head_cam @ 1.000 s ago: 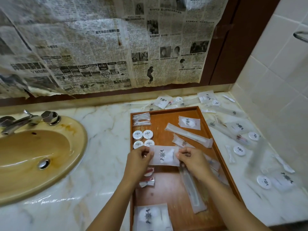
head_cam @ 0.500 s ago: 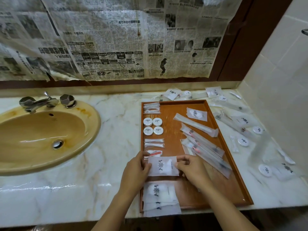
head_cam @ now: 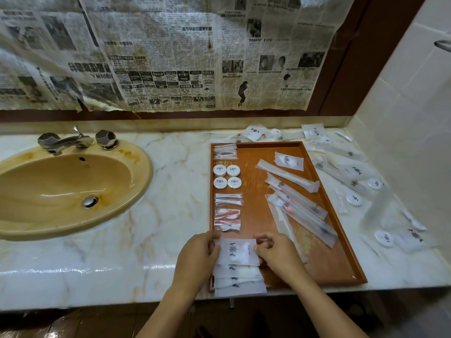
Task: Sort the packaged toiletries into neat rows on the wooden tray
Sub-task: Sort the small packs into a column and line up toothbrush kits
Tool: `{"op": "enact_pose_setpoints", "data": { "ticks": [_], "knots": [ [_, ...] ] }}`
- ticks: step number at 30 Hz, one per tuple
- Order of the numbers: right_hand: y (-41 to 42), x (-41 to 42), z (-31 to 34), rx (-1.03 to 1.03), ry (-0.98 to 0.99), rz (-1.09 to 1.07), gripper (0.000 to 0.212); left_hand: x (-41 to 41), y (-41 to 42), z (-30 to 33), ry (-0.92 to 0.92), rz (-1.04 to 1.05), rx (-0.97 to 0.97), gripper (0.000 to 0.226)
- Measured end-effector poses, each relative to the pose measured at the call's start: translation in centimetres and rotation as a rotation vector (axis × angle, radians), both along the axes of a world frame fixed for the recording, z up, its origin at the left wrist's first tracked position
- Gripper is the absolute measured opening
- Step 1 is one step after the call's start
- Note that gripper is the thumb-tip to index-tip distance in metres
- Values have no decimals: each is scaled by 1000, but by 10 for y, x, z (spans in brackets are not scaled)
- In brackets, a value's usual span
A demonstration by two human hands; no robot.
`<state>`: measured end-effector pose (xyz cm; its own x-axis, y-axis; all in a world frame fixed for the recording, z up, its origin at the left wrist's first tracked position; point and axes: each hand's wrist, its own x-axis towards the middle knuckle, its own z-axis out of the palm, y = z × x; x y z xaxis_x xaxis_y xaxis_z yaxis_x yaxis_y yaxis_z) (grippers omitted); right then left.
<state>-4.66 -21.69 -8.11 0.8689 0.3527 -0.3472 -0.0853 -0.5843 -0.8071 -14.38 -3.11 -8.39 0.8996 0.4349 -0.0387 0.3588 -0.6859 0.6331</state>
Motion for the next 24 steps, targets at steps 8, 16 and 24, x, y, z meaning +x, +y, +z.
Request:
{"op": "enact_pose_setpoints", "data": {
  "ticks": [8,16,24],
  "knots": [
    [-2,-8,-1,-64,-49,54,23,-9,-1,-3,38,-4,41,20],
    [-5,-12,-2,-91,-88,71,22,-13,2,-4,24,-40,54,20],
    [-9,-17,-6,-99,-147,-17,19,-23,-1,-20,-68,-10,-28,22]
  ]
}}
